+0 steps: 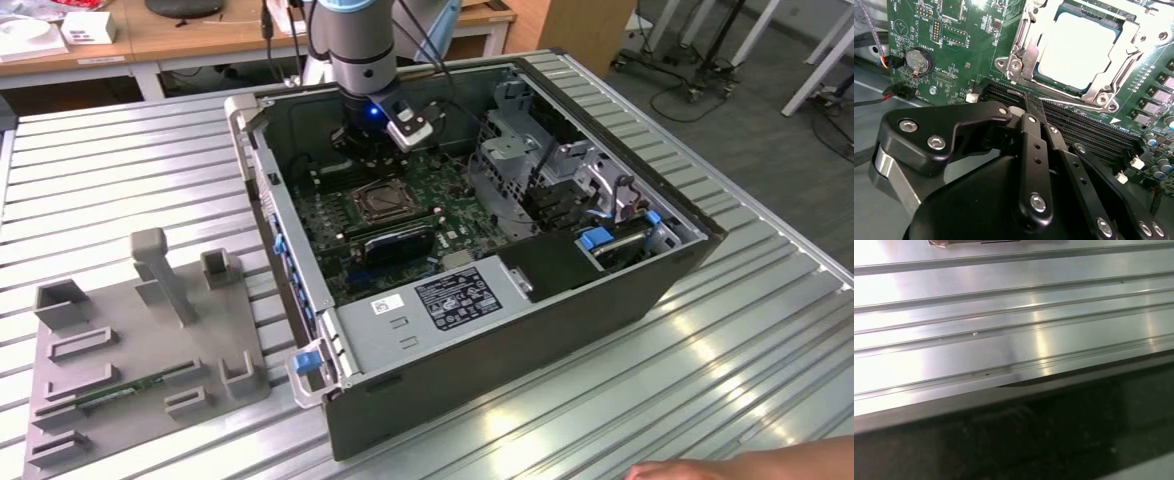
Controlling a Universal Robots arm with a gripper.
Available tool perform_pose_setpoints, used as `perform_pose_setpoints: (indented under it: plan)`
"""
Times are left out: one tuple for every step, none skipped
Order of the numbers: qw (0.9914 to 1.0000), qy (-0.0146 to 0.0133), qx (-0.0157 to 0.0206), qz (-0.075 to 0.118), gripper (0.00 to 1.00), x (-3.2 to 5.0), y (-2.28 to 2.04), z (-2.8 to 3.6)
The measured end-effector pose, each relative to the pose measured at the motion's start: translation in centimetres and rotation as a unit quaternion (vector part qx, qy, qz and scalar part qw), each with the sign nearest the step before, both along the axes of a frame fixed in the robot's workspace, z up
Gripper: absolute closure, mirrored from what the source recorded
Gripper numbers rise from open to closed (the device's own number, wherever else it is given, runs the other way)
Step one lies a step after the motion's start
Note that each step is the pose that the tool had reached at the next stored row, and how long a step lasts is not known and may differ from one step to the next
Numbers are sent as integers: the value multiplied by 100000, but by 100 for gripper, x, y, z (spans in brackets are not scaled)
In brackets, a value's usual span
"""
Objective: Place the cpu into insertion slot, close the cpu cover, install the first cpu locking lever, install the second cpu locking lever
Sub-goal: 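Install the first cpu locking lever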
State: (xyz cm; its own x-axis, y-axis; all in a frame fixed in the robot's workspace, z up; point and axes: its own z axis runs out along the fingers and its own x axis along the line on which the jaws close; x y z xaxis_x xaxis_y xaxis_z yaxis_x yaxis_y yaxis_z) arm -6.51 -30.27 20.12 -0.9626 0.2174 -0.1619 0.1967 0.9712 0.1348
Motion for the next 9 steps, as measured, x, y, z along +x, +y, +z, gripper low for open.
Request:
perform_pose_setpoints:
  plan:
    - [100000, -2, -3, -4, 89, -4, 0, 0]
    - [100000, -6, -4, -2, 89, -8, 0, 0]
    - [100000, -7, -1, 5, 89, -12, 0, 0]
    - [100000, -14, 4, 5, 89, -12, 0, -1]
    - [100000, -5, -2, -22, 89, -13, 0, -1]
    - [100000, -5, -6, -76, 89, -13, -1, -2]
    - [100000, -2, -9, -143, 89, -14, -1, -2]
    - [100000, -6, -6, -202, 89, -13, -1, -3]
    - [100000, -9, -1, -256, 89, -14, -1, -4]
